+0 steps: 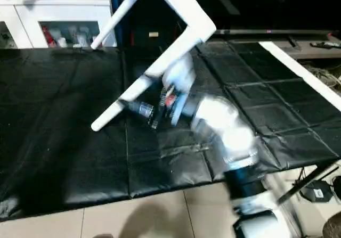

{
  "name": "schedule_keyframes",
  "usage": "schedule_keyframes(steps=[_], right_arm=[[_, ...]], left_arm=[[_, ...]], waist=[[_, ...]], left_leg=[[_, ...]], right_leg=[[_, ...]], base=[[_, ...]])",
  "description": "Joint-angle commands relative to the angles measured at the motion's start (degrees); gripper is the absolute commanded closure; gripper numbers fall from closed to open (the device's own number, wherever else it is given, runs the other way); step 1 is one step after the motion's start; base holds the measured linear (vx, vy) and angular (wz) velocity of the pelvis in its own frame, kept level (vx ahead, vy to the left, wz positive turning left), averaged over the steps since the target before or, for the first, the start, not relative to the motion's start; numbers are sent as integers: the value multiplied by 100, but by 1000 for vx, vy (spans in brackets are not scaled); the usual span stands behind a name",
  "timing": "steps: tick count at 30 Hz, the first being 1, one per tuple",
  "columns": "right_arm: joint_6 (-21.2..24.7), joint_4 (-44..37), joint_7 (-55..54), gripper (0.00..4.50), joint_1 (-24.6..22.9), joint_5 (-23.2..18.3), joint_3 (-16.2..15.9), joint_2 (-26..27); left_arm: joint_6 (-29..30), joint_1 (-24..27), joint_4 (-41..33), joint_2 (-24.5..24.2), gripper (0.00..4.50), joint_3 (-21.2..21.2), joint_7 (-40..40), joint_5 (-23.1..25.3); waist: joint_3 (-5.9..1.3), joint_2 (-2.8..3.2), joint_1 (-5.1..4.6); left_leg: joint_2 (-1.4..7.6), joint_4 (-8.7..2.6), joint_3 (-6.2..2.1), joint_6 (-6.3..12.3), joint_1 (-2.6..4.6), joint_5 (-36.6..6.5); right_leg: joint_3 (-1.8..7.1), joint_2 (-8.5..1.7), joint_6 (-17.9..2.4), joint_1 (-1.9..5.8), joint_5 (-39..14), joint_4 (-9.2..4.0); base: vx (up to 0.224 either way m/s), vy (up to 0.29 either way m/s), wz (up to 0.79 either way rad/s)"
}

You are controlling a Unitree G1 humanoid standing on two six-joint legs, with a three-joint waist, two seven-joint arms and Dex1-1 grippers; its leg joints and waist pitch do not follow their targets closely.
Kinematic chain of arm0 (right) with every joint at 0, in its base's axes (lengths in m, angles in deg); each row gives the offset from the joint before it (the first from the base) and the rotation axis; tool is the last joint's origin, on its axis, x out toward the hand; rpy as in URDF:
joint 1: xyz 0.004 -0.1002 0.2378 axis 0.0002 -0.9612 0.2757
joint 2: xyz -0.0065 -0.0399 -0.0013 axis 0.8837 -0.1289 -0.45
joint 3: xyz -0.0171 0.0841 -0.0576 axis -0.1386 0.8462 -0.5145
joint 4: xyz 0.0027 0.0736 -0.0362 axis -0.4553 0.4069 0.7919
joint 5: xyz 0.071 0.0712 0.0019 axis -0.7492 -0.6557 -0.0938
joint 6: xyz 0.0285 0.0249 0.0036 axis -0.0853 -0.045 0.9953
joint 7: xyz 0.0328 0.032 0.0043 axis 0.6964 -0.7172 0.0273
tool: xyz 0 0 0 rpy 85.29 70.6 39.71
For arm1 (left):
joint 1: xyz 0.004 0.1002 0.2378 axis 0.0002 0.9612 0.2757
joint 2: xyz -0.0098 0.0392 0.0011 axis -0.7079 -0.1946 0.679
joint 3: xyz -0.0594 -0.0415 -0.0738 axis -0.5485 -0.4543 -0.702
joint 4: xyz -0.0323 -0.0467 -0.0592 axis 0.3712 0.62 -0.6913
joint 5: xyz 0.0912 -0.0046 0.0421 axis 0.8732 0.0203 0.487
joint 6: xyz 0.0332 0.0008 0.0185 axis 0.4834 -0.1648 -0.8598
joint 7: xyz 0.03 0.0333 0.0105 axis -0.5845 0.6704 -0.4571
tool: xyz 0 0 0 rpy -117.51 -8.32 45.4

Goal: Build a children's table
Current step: Flip table

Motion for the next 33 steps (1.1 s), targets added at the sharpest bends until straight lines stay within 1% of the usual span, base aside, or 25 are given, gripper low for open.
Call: schedule_keyframes(steps=[1, 2, 4, 6, 7, 8, 9, 10, 11, 12, 14, 16, 19, 20, 21, 22, 23, 24, 25, 26, 27, 28, 29, 30, 33], right_arm=[[-27, 284, -270, 0, -30, 169, 204, -14], [-31, 333, -306, 0, -47, 182, 217, -26], [118, 525, -558, 0, -76, 147, 325, -40], [85, 655, -669, 0, -57, 115, 383, -26], [-47, 925, -805, 0, 23, -33, 578, 88], [-132, 1044, -847, 0, 72, -108, 683, 157], [-162, 1087, -863, 0, 89, -135, 721, 182], [-278, 1428, -861, 0, 282, -446, 1052, 399], [-304, 1491, -845, 0, 321, -492, 1104, 433], [-405, 1750, -815, 0, 484, -634, 1276, 544], [-610, 2212, -788, 0, 765, -704, 1419, 650], [-772, 2678, -773, 0, 1076, -798, 1568, 762], [-949, 3177, -834, 0, 1409, -886, 1753, 884], [-1062, 3382, -809, 0, 1551, -939, 1845, 944], [-1062, 3382, -809, 0, 1551, -939, 1845, 944], [-1077, 3492, -693, 17, 1644, -1059, 1947, 1005], [-1074, 3612, -390, 35, 1789, -1308, 2150, 1114], [-1074, 3612, -390, 38, 1789, -1308, 2150, 1114], [-1024, 3583, -204, 46, 1812, -1434, 2214, 1151], [-1045, 3641, -131, 56, 1842, -1443, 2235, 1154], [-1037, 3632, -21, 56, 1832, -1455, 2230, 1153], [-1000, 3636, 208, 75, 1818, -1478, 2215, 1140], [-1007, 3613, 310, 82, 1799, -1458, 2176, 1133], [-1026, 3600, 419, 82, 1784, -1429, 2133, 1124], [-1007, 3531, 536, 96, 1756, -1431, 2097, 1105]], left_arm=[[166, 100, 99, 102, 259, 14, -42, -242], [167, 105, 98, 99, 259, 14, -42, -247], [165, 120, 109, 91, 260, 11, -53, -258], [159, 124, 124, 89, 260, 8, -61, -262], [142, 133, 145, 87, 260, 4, -75, -263], [132, 139, 152, 85, 260, 5, -85, -265], [128, 141, 155, 85, 260, 5, -88, -266], [98, 153, 173, 86, 260, 9, -113, -278], [92, 155, 175, 86, 260, 11, -121, -282], [75, 159, 189, 88, 260, 16, -139, -292], [62, 166, 200, 92, 260, 27, -159, -308], [57, 178, 204, 96, 260, 34, -170, -323], [55, 187, 206, 98, 260, 43, -186, -353], [50, 191, 210, 102, 260, 52, -207, -372], [50, 191, 210, 102, 260, 52, -207, -372], [48, 199, 212, 108, 260, 60, -219, -380], [50, 228, 204, 143, 260, 71, -240, -396], [50, 228, 204, 143, 261, 71, -240, -396], [56, 258, 190, 169, 261, 74, -248, -405], [55, 265, 188, 176, 261, 71, -248, -408], [53, 280, 188, 185, 261, 66, -253, -416], [49, 310, 195, 211, 261, 64, -259, -434], [40, 318, 212, 219, 262, 65, -265, -442], [30, 325, 233, 228, 262, 67, -272, -450], [-6, 325, 287, 243, 263, 79, -284, -462]], waist=[[-306, 78, -24], [-305, 80, -27], [-307, 73, -31], [-319, 84, -29], [-327, 84, -39], [-329, 74, -37], [-331, 83, -41], [-336, 85, -45], [-339, 86, -61], [-342, 93, -57], [-338, 104, -80], [-331, 118, -77], [-331, 131, -82], [-336, 125, -65], [-335, 128, -71], [-336, 126, -66], [-339, 112, -72], [-336, 119, -67], [-331, 115, -63], [-338, 120, -56], [-338, 131, -51], [-341, 127, -49], [-343, 127, -46], [-340, 151, -47], [-335, 149, -32]], left_leg=[[-52, -408, 7, -173, 86, -2011], [-44, -417, -1, -175, 83, -2007], [-43, -423, -4, -173, 75, -1984], [-33, -430, -8, -177, 64, -1907], [-35, -427, -5, -179, 61, -1894], [-34, -426, -2, -174, 59, -1881], [-33, -426, -1, -174, 60, -1885], [-31, -427, 1, -168, 59, -1865], [-26, -431, -8, -169, 46, -1864], [-28, -428, -2, -160, 53, -1860], [-20, -426, -1, -169, 61, -1888], [-17, -425, 6, -173, 70, -1914], [-9, -434, -1, -191, 72, -1973], [-6, -435, 5, -190, 80, -1950], [-5, -432, 5, -195, 77, -1939], [-4, -438, 7, -184, 74, -1949], [-6, -438, 8, -163, 72, -1987], [1, -443, 2, -150, 68, -1988], [0, -447, 6, -141, 64, -1949], [7, -448, 4, -135, 57, -1882], [5, -447, 8, -136, 58, -1858], [7, -447, 11, -129, 60, -1838], [10, -449, 9, -129, 58, -1818], [5, -447, 12, -131, 56, -1844], [5, -451, 11, -134, 65, -1893]], right_leg=[[205, -346, -356, 180, -2931, -645], [201, -346, -358, 187, -2886, -640], [202, -343, -378, 200, -2791, -628], [206, -343, -427, 213, -2606, -600], [209, -338, -463, 216, -2494, -587], [211, -347, -483, 219, -2456, -586], [214, -353, -529, 216, -2421, -580], [216, -354, -576, 222, -2331, -571], [216, -359, -628, 238, -2271, -555], [214, -356, -647, 234, -2233, -553], [215, -360, -746, 225, -2172, -533], [221, -360, -771, 217, -2176, -536], [220, -368, -828, 217, -2155, -523], [218, -360, -842, 220, -2082, -529], [225, -363, -867, 215, -2028, -513], [224, -361, -896, 226, -1985, -510], [223, -361, -910, 236, -1999, -505], [225, -371, -906, 242, -2007, -506], [222, -366, -899, 243, -2001, -512], [223, -369, -909, 251, -1930, -498], [224, -367, -917, 247, -1900, -497], [223, -363, -931, 250, -1854, -495], [221, -364, -939, 252, -1829, -487], [221, -360, -947, 250, -1824, -495], [218, -360, -940, 243, -1905, -506]], base=[[0, 0, 0], [0, 0, 0], [0, 0, 0], [0, 0, 0], [0, 0, 0], [0, 0, 0], [0, 0, 0], [0, 0, 0], [0, 0, 0], [0, 0, 0], [0, 0, 0], [0, 0, 0], [0, 0, 0], [0, 0, 0], [0, 0, 0], [0, 0, 0], [0, 0, 0], [0, 0, 0], [0, 0, 0], [0, 0, 0], [0, 0, 0], [0, 0, 0], [0, 0, 0], [0, 0, 0], [0, 0, 0]])
